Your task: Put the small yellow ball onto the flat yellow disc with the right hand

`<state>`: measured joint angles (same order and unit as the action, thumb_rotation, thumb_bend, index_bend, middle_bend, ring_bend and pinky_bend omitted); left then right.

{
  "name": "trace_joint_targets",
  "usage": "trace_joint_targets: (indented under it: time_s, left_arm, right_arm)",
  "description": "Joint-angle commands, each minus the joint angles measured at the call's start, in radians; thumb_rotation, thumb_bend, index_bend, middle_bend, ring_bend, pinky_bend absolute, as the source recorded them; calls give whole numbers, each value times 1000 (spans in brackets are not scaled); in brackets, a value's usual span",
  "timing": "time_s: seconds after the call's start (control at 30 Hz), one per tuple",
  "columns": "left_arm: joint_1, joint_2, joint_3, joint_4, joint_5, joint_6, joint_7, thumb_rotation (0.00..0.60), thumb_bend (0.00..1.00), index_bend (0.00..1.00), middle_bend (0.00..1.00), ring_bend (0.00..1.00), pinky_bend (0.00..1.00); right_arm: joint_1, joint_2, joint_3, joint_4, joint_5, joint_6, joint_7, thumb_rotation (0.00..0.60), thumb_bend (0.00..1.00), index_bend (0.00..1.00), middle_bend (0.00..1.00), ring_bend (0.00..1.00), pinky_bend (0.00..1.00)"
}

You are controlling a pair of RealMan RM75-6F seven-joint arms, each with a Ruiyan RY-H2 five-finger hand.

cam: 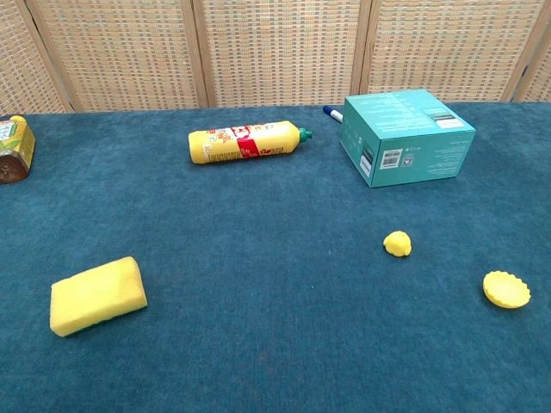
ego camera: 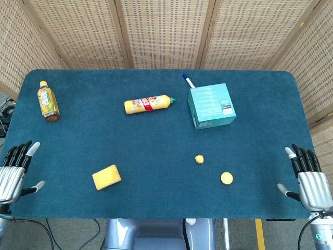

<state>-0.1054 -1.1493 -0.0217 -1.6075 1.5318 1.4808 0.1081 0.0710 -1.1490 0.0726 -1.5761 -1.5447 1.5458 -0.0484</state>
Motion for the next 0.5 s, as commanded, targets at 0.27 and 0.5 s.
trace_joint_targets:
  time_s: [0.27, 0.5]
  left_arm:
    - [2, 3, 0, -3, 2, 3, -8, 600, 142, 0, 0, 0, 43]
    - [-2, 2, -1, -4, -4, -6, -4, 600, 142, 0, 0, 0, 43]
  right_arm:
    - [-2, -13, 9, -1, 17, 0, -16, 600, 0, 3, 0, 0, 1]
    - [-1, -10, 10, -9, 22, -6, -19, 600, 0, 25, 0, 0, 0]
